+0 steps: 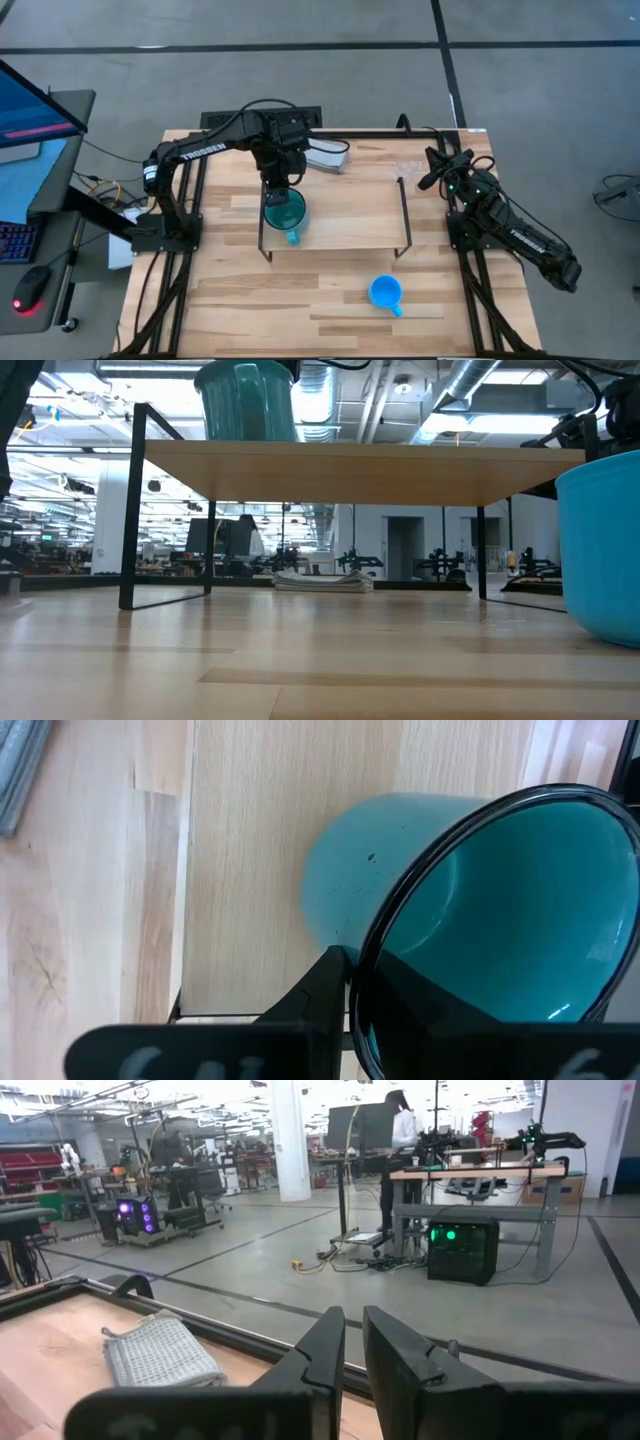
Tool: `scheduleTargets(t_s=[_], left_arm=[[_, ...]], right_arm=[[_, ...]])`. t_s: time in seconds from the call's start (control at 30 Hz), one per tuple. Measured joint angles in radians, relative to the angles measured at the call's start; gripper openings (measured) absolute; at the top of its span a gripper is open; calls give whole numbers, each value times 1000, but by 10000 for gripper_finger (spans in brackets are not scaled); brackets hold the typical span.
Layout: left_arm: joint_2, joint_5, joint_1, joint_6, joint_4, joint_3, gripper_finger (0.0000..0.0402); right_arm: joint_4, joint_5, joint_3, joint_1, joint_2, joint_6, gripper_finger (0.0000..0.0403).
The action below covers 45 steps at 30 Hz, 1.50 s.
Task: Stack small to large cups/mugs on shelf
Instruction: Put the blue mug on the shelf
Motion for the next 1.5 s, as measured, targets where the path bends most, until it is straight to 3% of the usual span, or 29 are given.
scheduleTargets(t_s=[0.23, 0.53, 0.7, 1.0, 1.3, 1.5], left_arm=[[2, 2, 0, -11, 3, 1, 38], [2, 3, 0, -32, 1, 1, 108], [3, -3, 0, 4, 1, 1, 122], [3, -79, -1, 41, 1, 2, 91], [3, -111, 0, 111, -4, 3, 15], [4, -98, -3, 158, 1, 3, 25]], right_arm=[[0, 0, 0, 0, 0, 0, 63], [0, 0, 0, 0, 0, 0, 63], [0, 0, 0, 0, 0, 0, 63], [0, 0, 0, 0, 0, 0, 63], [0, 0, 0, 0, 0, 0, 63], [0, 0, 0, 0, 0, -1, 63]])
